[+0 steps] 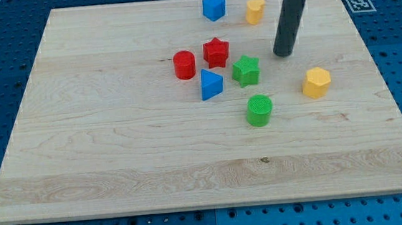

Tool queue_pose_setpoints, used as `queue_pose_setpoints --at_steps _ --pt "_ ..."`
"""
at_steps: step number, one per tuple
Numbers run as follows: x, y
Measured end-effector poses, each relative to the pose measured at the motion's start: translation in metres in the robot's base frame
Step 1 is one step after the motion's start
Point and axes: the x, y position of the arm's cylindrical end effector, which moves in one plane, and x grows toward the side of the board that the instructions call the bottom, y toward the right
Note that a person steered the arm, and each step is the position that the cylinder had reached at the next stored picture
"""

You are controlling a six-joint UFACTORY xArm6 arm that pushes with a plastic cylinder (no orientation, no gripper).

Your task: Push the green blocks to the bottom side

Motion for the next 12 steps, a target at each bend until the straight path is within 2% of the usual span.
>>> queue_pose_setpoints --at_steps 1,4,6,7,9,12 --pt "-0.026 -0.002" --pt "-0.024 -0.012" --pt "-0.021 -0.045" --pt "-0.004 -0.046" --pt "0.062 -0.046" --pt "0.07 -0.049"
